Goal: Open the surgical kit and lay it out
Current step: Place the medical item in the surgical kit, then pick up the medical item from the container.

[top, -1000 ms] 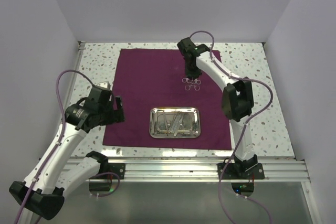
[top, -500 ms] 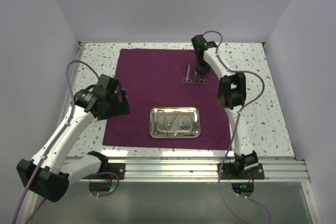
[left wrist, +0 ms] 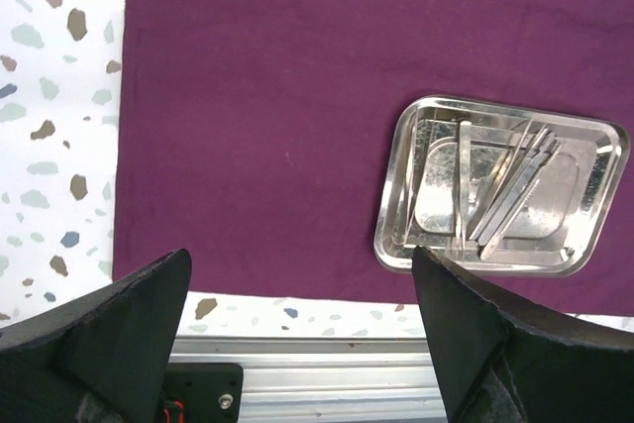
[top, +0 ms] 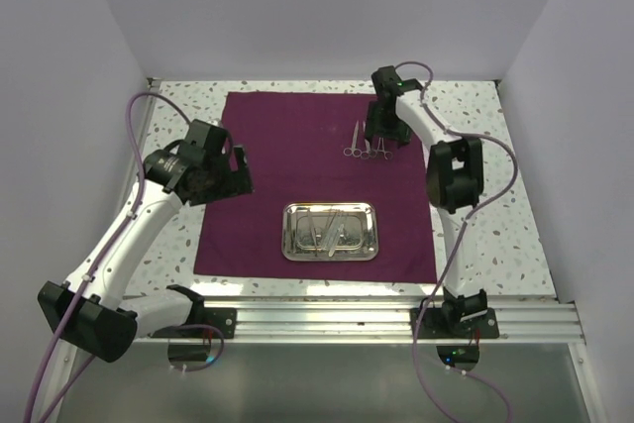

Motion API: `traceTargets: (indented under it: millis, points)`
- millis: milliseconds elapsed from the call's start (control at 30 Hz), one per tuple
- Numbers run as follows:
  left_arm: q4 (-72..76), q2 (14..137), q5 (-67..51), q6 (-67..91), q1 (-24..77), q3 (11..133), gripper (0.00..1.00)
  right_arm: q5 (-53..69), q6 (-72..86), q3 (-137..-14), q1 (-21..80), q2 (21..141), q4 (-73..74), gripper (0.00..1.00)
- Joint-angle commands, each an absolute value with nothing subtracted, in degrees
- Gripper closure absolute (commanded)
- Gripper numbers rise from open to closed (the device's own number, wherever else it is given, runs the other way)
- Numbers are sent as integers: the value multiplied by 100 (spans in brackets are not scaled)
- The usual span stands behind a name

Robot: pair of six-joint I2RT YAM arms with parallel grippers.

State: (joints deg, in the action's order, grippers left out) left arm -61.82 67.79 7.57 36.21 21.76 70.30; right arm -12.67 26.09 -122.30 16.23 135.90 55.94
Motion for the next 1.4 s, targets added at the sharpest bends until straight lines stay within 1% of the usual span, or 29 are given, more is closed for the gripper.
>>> traceTargets:
  millis: [0, 33, 100, 133, 200, 233, 333, 367, 467, 567, 700, 833, 933, 1167, 1267, 1333, 1367]
  points:
    - [-5652, 6741, 589, 3419, 2180, 7260, 2, -932, 2847, -11510, 1652, 12053, 5205, 22]
    - [-5512, 6741, 432, 3341, 2180, 7234, 1, -871, 2874, -11244, 1670, 11563, 5090, 22]
    - [-5362, 6820, 264, 3200, 2215, 7163, 1, -747, 2883, -10639, 1731, 11085, 5027, 21]
    - [-5370, 6864, 246, 3173, 2276, 7154, 2, -712, 2865, -10487, 1766, 10770, 5097, 21]
    - [-5431, 7022, 263, 3085, 2442, 7181, 5, -773, 2813, -10118, 1880, 10530, 5508, 21]
    - [-5449, 7057, 307, 3094, 2678, 7120, 6, -817, 2813, -9916, 1924, 10347, 5580, 22]
    - [-5178, 7066, 281, 3137, 3153, 6665, 5, -678, 2769, -8757, 1995, 9425, 5433, 21]
    - [-5081, 7084, 273, 3181, 3260, 6532, 6, -590, 2795, -8119, 2013, 8830, 5197, 20]
    - [-4615, 7355, 105, 3383, 3743, 6153, 7, -334, 2847, -7211, 2065, 7871, 4958, 19]
    - [-4351, 7909, 298, 3664, 4297, 6169, 8, -237, 2874, -6717, 2180, 7445, 5018, 19]
    - [-4061, 8594, 755, 4104, 4640, 6372, 10, -255, 2804, -6451, 2215, 7041, 5290, 20]
    - [-3841, 9218, 896, 4271, 4711, 6740, 16, -378, 2690, -6425, 2215, 6795, 5458, 20]
    - [-3849, 9806, 1010, 4342, 4816, 7039, 18, -457, 2619, -6425, 2215, 6689, 5555, 20]
    - [-3919, 10362, 1186, 4535, 4966, 7444, 24, -466, 2479, -6293, 2215, 6557, 5695, 20]
    - [-3981, 10468, 1283, 4667, 4992, 7453, 30, -483, 2435, -6223, 2224, 6495, 5730, 20]
    - [-3955, 10485, 1301, 4702, 4992, 7392, 40, -492, 2435, -6179, 2215, 6478, 5730, 20]
    - [-3938, 10494, 1309, 4720, 5001, 7383, 43, -492, 2426, -6170, 2224, 6469, 5739, 20]
